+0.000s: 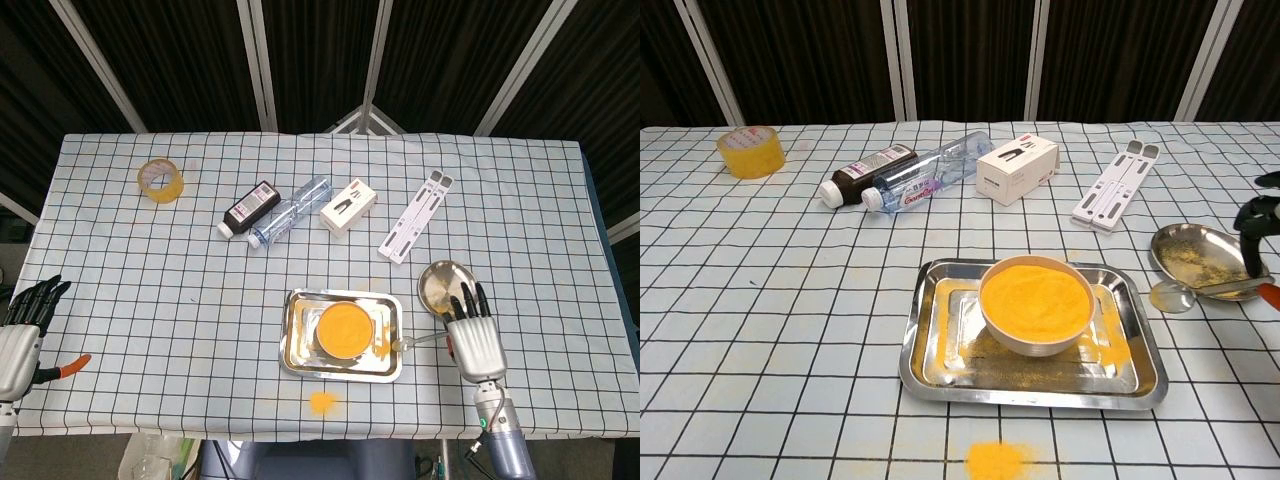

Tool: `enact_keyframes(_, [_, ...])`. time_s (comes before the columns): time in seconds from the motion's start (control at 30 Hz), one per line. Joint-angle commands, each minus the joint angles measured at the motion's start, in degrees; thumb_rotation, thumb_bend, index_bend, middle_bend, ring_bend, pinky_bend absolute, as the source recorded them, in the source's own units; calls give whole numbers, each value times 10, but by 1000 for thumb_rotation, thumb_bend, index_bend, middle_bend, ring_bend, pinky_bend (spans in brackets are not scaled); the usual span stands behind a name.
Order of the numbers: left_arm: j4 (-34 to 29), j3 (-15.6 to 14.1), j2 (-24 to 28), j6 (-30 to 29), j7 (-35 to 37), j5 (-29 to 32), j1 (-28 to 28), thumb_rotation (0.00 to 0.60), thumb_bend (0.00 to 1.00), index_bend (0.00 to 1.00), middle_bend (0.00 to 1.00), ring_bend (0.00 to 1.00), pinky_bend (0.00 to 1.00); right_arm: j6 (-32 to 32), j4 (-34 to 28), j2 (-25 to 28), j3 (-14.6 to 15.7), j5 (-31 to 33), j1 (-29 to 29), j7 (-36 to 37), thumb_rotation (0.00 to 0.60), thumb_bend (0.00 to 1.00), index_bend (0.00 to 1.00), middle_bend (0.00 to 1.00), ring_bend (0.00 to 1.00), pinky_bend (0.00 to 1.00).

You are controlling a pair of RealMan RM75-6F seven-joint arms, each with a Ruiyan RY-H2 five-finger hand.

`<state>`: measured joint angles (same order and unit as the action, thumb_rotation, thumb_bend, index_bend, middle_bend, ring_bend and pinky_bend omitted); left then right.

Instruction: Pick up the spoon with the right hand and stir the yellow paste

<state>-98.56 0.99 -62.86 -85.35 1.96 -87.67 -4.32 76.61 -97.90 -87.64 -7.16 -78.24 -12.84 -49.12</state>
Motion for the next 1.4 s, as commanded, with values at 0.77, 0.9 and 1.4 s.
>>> enact_keyframes(0.77, [-3,0,14,14,42,0,-8,600,0,0,0,0,0,26,13,-174,-40,149,-122,-267,600,460,581,260,0,0])
enact_keyframes(0.9, [-4,0,15,15,45,1,-8,600,0,0,0,0,0,32,22,-181,-38,154,-128,-269,600,459,581,259,0,0])
enact_keyframes(1.4, [-6,-1,15,18,39,4,-9,600,0,0,0,0,0,56,-9,-163,-13,159,-131,-265,600,460,333,189,0,0])
